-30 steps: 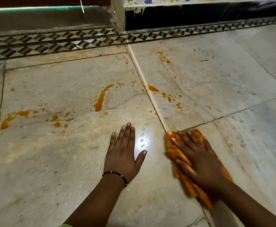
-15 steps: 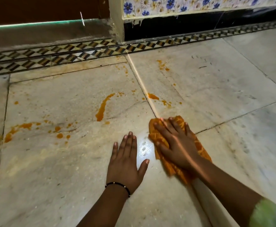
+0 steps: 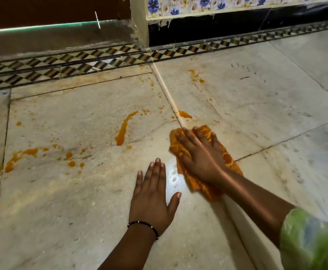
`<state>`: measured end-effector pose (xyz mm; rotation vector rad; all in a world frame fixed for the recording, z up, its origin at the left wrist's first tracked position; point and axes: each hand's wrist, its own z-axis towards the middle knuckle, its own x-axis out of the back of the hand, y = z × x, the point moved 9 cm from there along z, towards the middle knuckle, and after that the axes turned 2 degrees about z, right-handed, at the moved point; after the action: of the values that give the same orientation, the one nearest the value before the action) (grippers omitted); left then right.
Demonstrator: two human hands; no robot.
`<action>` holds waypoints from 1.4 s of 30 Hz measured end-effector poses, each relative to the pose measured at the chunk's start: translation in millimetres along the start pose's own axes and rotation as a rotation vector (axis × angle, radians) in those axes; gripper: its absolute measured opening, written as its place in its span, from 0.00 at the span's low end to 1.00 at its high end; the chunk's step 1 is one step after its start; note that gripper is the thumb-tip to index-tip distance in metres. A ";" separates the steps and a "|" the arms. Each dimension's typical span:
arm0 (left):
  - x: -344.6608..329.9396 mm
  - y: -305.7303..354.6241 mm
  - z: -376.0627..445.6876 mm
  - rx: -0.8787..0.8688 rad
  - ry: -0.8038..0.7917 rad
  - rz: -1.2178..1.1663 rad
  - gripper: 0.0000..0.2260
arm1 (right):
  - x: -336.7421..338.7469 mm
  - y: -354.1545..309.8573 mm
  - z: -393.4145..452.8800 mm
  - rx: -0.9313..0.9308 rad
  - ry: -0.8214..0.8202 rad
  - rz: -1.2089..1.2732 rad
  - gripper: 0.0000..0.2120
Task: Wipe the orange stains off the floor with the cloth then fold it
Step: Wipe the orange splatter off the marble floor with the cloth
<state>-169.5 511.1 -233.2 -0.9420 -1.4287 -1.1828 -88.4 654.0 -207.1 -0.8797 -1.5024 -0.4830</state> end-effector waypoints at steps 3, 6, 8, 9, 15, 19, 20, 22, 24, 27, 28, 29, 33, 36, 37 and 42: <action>0.1 1.0 0.6 -0.008 -0.009 -0.002 0.33 | -7.5 -1.5 -53.0 0.120 -0.004 0.020 0.29; 0.9 1.2 0.1 -0.007 0.004 -0.014 0.33 | -2.5 58.0 -80.9 -0.014 0.020 0.018 0.31; 1.7 1.0 0.0 -0.001 0.009 -0.018 0.33 | 4.0 92.6 -66.3 -0.185 0.044 0.012 0.32; 1.6 1.1 0.4 0.000 0.006 -0.018 0.33 | 8.2 100.5 -50.9 -0.263 0.070 0.011 0.33; 0.6 0.4 0.6 -0.001 -0.004 0.006 0.33 | 5.8 17.9 27.3 -0.089 0.007 -0.010 0.36; 0.9 0.3 -0.2 -0.005 -0.012 0.010 0.33 | -5.3 -25.7 -15.3 0.183 -0.029 -0.013 0.33; 0.9 0.6 -0.2 -0.011 -0.013 0.005 0.33 | -6.0 -16.7 -30.5 0.227 -0.029 -0.010 0.32; 1.2 1.3 -0.2 -0.016 -0.012 -0.001 0.33 | -4.1 18.3 -53.4 0.220 -0.029 -0.008 0.31; 1.2 0.3 -0.4 -0.005 -0.010 -0.005 0.33 | 2.2 57.7 -50.4 0.068 0.006 -0.009 0.32; 1.8 1.1 0.9 0.000 -0.015 0.002 0.33 | 8.1 76.9 -3.9 -0.201 0.048 -0.004 0.33; 1.4 1.5 0.7 -0.003 -0.020 0.006 0.33 | 8.3 68.5 13.6 -0.233 0.043 0.000 0.33; 1.3 1.8 0.5 -0.005 -0.023 0.006 0.33 | 8.4 54.8 28.4 -0.224 0.031 0.001 0.33; 1.0 0.9 1.0 0.008 -0.041 -0.001 0.34 | 1.4 -12.3 34.9 0.040 -0.028 -0.008 0.35; 2.4 1.7 1.4 0.003 -0.056 -0.015 0.34 | -0.9 -21.5 -11.2 0.211 -0.022 -0.016 0.31; 5.3 3.6 3.9 -0.009 -0.045 -0.021 0.34 | 0.4 -11.9 -28.8 0.256 -0.013 -0.006 0.29; 9.2 1.6 1.7 -0.003 0.009 -0.088 0.34 | 6.3 71.2 -64.8 0.179 -0.026 0.028 0.29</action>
<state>-170.0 512.8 -223.9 -0.8826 -1.4738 -1.2524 8.1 651.1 -205.7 -0.7682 -1.5293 -0.3124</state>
